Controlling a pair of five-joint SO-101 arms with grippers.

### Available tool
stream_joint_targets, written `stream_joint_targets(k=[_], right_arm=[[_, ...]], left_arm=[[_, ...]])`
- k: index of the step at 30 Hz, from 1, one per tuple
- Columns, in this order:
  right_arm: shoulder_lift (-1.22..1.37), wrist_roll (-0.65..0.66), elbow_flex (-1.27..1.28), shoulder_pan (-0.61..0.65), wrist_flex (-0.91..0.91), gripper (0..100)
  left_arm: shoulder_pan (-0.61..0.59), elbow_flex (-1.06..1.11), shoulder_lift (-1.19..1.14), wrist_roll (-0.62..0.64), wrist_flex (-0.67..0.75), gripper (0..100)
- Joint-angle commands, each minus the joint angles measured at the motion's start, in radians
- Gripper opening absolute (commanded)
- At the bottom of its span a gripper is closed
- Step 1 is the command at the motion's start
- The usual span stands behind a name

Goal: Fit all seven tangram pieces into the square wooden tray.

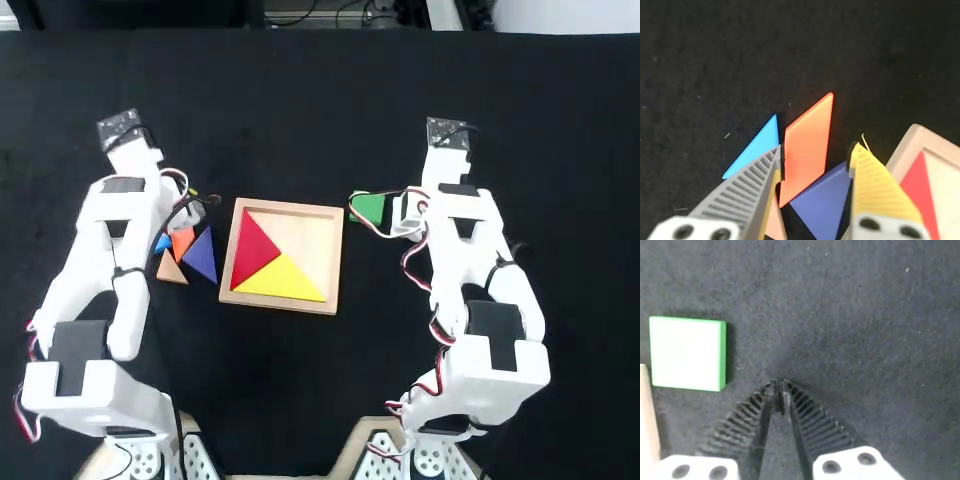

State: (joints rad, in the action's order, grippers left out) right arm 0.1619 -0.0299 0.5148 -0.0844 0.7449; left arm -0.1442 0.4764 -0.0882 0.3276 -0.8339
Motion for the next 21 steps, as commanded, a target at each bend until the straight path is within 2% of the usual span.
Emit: stream_joint_targets(k=[1,15,21], right_arm=[[-0.044,0.000,-0.001,0.017,-0.014,1.1],[-0.044,0.002,-0.001,0.018,-0.014,1.1],[-0.044,0.002,-0.001,0.018,-0.014,1.1]], left_arm=[[-0.007,-0.064,-0.023,0.005,0.006,22],[0.036,-0.071,-0.035,0.008,0.005,22],[0.036,-0.035,0.048,0.035,0.012,22]])
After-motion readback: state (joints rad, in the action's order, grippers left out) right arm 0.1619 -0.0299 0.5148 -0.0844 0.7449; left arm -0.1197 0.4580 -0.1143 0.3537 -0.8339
